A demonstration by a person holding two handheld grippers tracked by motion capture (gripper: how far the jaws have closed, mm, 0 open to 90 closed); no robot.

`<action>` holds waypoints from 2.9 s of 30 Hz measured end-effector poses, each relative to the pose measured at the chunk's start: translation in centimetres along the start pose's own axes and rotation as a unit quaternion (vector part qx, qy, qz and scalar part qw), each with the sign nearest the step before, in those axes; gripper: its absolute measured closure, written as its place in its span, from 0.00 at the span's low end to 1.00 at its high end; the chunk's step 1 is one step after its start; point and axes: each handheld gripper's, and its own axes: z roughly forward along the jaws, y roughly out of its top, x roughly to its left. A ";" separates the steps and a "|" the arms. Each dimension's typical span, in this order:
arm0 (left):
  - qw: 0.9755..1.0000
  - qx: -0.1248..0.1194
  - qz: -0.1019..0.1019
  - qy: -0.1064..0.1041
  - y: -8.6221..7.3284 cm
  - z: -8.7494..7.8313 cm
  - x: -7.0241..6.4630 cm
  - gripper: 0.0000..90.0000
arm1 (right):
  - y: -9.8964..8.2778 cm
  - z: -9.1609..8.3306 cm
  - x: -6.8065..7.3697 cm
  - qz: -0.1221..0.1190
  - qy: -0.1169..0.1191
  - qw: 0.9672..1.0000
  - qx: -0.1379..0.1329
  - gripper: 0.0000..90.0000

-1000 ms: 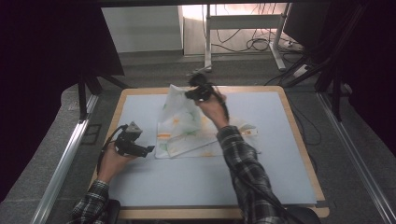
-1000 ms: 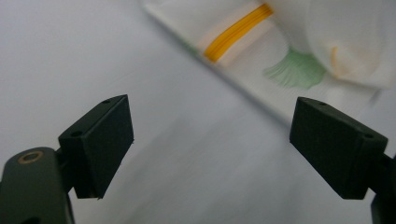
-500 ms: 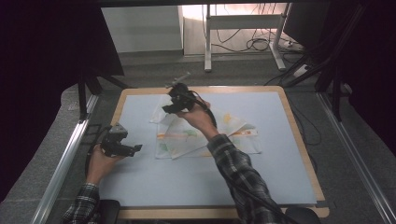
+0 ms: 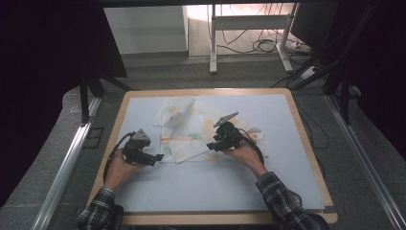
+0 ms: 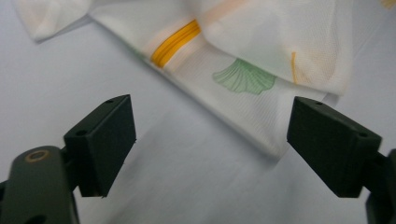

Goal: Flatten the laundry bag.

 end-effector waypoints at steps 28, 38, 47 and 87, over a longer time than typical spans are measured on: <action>0.994 0.048 0.020 -0.094 -1.5 -1.0 -3.3 0.98 | 2.1 -9.6 -7.0 0.076 -0.137 0.984 -0.081 0.99; 0.998 -0.006 0.014 -0.066 -2.4 -3.5 -2.0 0.44 | -3.0 -8.3 -10.0 0.135 -0.144 0.980 -0.037 0.72; 0.999 -0.013 -0.026 0.041 0.3 -0.9 2.1 0.28 | -6.2 -11.7 -6.3 0.107 -0.132 0.983 -0.064 0.52; 0.993 -0.102 -0.061 0.026 7.0 -1.9 4.8 0.98 | -7.7 -12.9 -5.3 0.111 -0.064 0.990 -0.056 0.97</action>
